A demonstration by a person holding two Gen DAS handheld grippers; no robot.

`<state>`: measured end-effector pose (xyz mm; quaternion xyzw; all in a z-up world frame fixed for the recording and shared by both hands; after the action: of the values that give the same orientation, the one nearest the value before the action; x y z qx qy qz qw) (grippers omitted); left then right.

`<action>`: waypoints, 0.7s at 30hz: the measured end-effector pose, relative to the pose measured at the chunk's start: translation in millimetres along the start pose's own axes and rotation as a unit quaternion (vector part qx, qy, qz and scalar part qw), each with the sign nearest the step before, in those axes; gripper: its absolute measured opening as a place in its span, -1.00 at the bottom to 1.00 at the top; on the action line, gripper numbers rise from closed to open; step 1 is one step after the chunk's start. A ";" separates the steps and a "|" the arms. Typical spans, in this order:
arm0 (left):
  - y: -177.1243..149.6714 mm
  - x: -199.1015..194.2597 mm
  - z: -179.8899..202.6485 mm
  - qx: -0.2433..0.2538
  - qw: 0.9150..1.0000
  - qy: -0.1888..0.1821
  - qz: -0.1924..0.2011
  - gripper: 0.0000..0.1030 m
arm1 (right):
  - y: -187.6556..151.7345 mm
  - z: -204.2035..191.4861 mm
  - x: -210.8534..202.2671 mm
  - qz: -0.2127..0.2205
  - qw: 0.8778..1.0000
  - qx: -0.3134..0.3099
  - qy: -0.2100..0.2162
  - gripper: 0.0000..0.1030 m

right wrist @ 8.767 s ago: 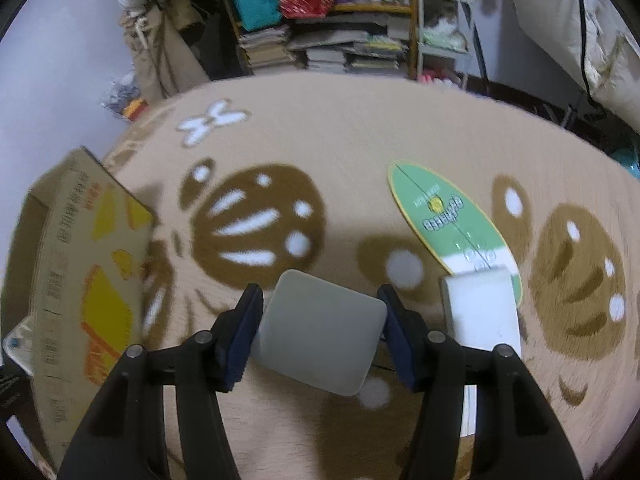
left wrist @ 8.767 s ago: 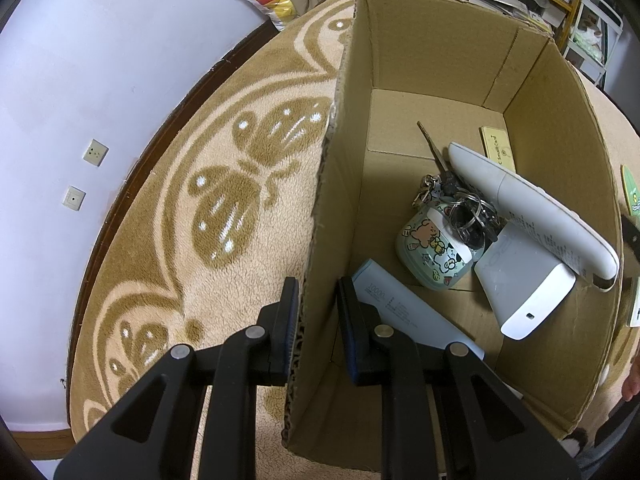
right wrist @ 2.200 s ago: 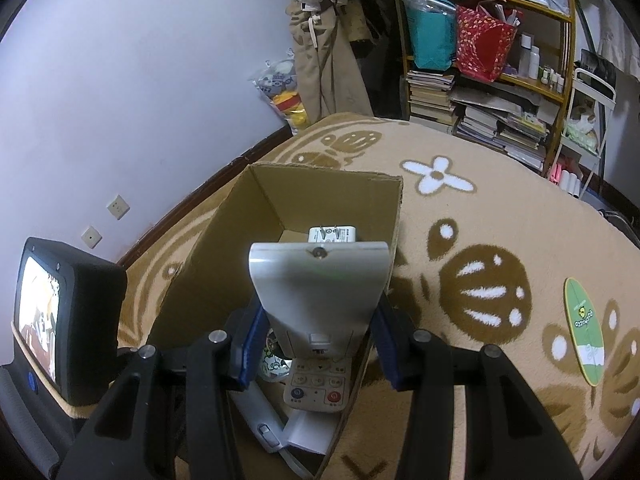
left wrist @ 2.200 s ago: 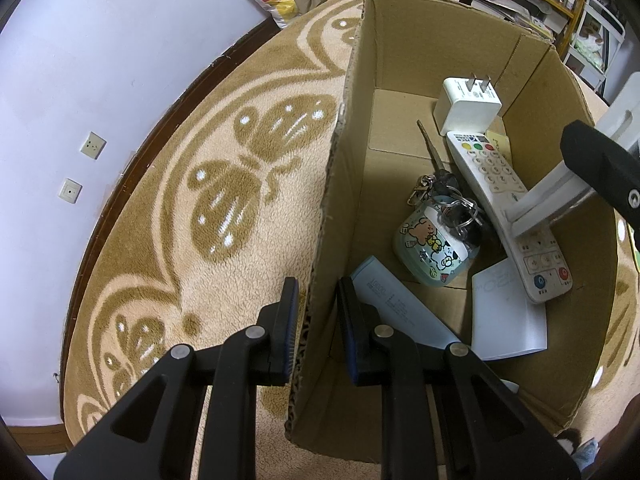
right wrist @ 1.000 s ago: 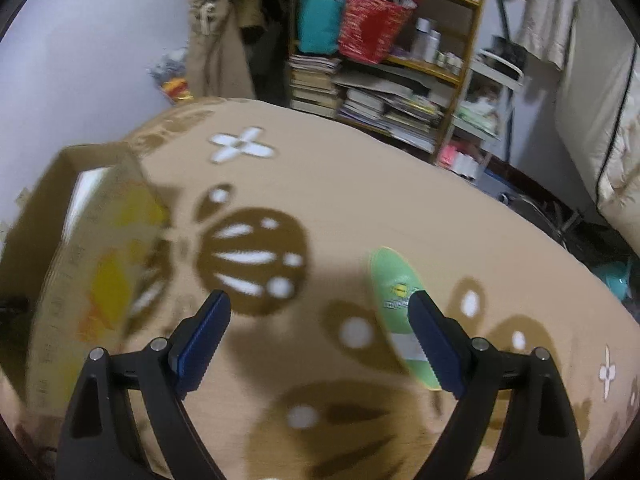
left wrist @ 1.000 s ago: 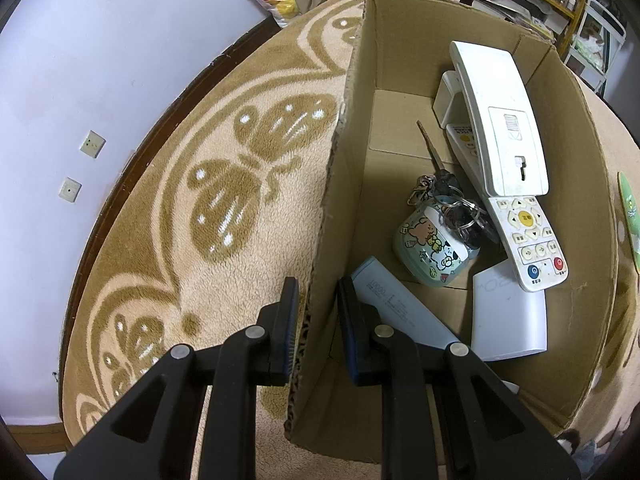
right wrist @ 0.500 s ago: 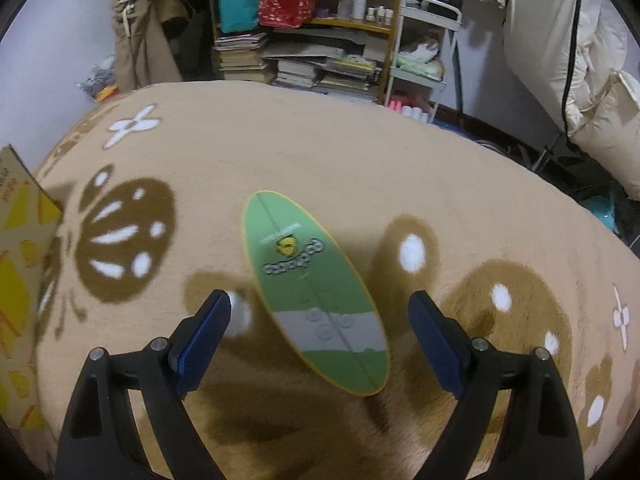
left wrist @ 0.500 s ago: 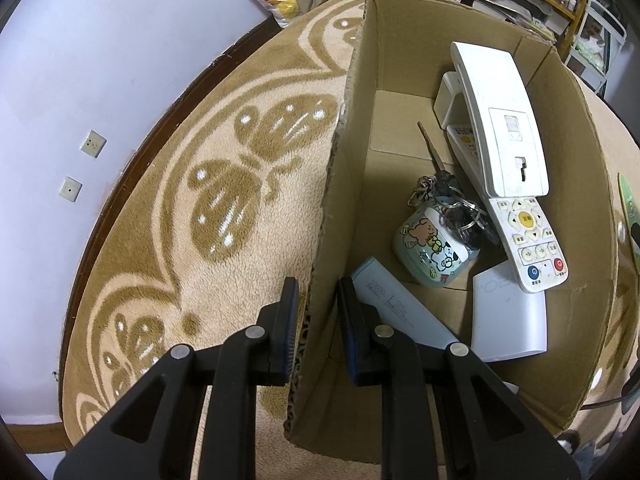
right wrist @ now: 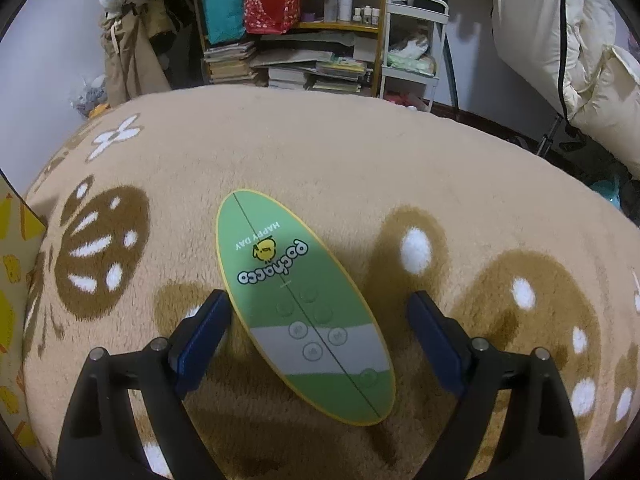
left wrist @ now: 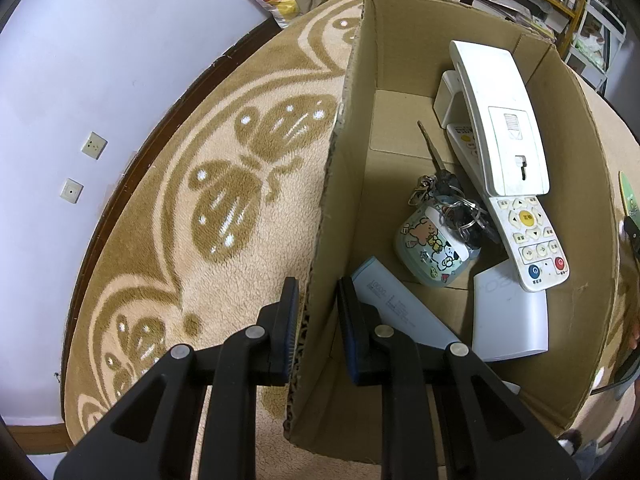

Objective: Organize rigid objects
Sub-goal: 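Move the right tool to the green oval Pochacco board and grasp it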

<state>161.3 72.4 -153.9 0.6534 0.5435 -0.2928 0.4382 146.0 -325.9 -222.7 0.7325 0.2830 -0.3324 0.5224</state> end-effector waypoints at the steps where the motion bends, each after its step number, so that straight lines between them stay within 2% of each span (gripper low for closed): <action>1: 0.0 -0.1 -0.5 0.001 1.000 0.001 0.000 -0.62 | 0.3 -1.1 0.4 0.004 1.000 0.000 0.002 0.72; 3: 0.0 0.1 -0.9 0.001 1.000 0.000 0.001 -0.62 | -0.6 -4.2 -1.4 0.009 1.000 0.001 0.002 0.37; 6: 0.0 -0.2 -0.1 0.001 1.000 0.000 0.000 -0.62 | 1.5 -8.9 -1.7 0.005 1.000 -0.002 0.009 0.18; 8: 0.0 -0.3 -0.4 0.001 1.000 0.000 0.000 -0.62 | 3.2 -12.6 -2.6 0.000 1.000 -0.003 0.006 0.18; 14: 0.4 -0.1 -0.4 0.002 1.000 0.001 0.000 -0.62 | 8.1 -41.6 -9.9 -0.005 0.999 -0.013 0.036 0.17; 18: 0.3 -0.2 0.3 0.001 1.000 0.001 0.000 -0.62 | 9.3 -67.4 -20.8 0.000 0.998 -0.023 0.061 0.17; 21: 0.2 -0.1 0.9 0.002 1.000 0.001 0.001 -0.62 | 13.2 -83.0 -31.7 0.004 0.995 -0.012 0.097 0.17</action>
<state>161.5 71.6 -154.2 0.6551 0.5431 -0.2927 0.4362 152.3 -252.8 -171.0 0.7564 0.3333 -0.2540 0.5022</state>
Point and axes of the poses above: each gripper's, at about its wrist camera, not at the fingertips, and x roughly the way its jaws point, z to its right, y to its top, the point moved 1 cm from there along x, roughly the way its jaws point, and after that the axes turned 15 degrees about y, right-handed, at the moved point
